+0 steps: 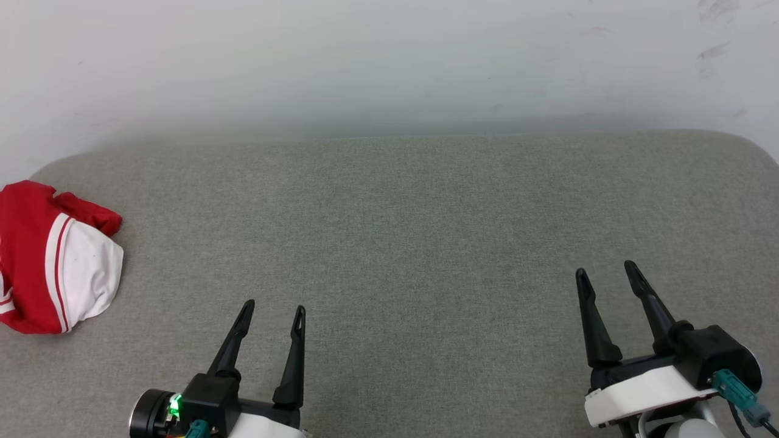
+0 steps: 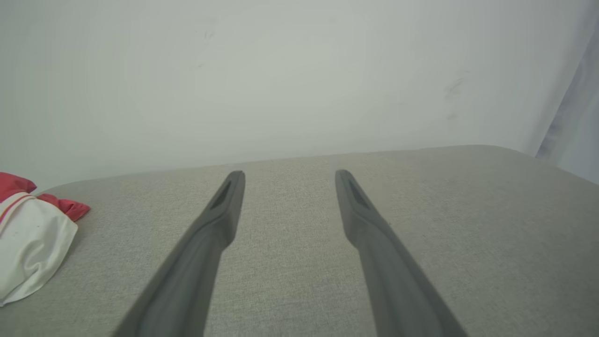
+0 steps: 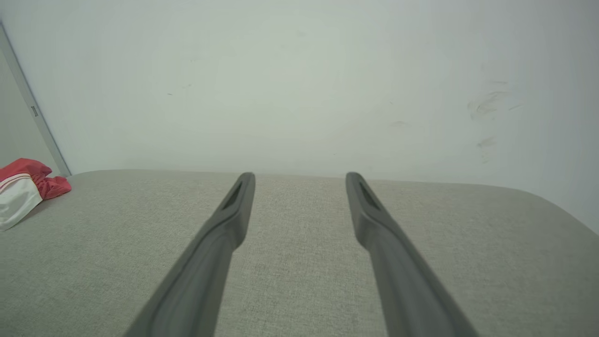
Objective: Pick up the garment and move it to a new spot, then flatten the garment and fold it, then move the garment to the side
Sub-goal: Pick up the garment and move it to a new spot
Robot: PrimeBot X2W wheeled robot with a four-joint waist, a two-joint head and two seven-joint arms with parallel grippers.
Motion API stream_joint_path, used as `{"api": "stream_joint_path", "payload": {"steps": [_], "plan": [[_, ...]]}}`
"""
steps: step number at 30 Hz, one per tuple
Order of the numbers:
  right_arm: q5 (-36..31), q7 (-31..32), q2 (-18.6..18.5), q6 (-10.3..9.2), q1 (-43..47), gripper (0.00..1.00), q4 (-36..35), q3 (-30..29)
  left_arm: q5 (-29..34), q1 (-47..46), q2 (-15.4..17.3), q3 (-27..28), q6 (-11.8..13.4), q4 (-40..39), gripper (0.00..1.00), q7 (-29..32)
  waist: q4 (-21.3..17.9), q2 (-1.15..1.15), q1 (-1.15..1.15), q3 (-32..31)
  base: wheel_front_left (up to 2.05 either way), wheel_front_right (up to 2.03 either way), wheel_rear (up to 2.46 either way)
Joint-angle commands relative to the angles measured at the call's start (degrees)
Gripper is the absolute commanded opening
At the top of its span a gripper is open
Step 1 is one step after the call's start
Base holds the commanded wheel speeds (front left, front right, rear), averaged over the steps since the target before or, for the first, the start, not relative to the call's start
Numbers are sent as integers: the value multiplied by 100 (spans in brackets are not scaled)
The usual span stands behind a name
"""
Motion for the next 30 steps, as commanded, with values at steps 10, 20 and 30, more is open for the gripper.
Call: {"api": "stream_joint_path", "payload": {"steps": [10, 20, 30], "plan": [[104, -12, 9, -3, 105, 100, -39, 138, -82, 16, -8, 44, 27, 55, 100, -29, 381, 0, 0, -28, 0, 0, 0], [75, -12, 9, -2, 245, 100, 13, 414, 60, 151, -8, 268, 63, 218, 100, -25, 1165, 0, 0, -172, 0, 0, 0], [128, -12, 9, -3, 313, 100, 92, 655, 115, 307, -8, 385, -5, 208, 100, -25, 2014, 0, 0, -339, 0, 0, 0]]}}
